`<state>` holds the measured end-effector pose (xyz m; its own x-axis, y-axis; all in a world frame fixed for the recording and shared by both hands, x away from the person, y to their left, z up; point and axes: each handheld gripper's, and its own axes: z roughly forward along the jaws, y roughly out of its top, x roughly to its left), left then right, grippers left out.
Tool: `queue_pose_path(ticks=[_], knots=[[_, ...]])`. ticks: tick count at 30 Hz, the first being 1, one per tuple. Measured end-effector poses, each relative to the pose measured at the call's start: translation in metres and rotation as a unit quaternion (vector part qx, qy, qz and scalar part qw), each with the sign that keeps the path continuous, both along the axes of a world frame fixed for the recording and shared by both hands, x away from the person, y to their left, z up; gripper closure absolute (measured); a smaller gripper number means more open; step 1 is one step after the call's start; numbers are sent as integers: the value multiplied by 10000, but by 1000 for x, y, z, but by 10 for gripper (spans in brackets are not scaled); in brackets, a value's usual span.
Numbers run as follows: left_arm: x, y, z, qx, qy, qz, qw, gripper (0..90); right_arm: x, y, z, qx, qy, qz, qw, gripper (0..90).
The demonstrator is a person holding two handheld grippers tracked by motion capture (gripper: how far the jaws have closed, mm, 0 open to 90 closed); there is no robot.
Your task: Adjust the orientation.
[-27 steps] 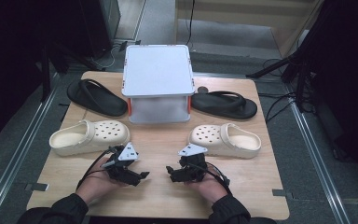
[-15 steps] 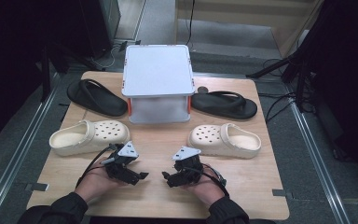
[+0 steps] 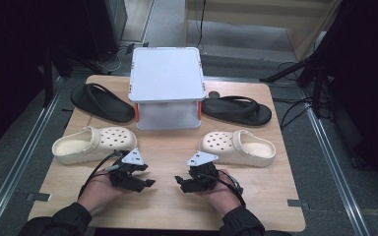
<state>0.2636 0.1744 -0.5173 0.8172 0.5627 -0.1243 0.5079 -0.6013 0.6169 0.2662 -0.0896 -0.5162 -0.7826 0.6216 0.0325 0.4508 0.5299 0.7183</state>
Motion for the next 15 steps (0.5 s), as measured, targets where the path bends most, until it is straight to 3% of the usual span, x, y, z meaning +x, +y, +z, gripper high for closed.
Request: queue_pose_path(ticks=[15], knots=[[4, 9, 2, -16, 268, 175, 9995, 397, 5, -3, 0, -51, 177, 20, 9998, 352]])
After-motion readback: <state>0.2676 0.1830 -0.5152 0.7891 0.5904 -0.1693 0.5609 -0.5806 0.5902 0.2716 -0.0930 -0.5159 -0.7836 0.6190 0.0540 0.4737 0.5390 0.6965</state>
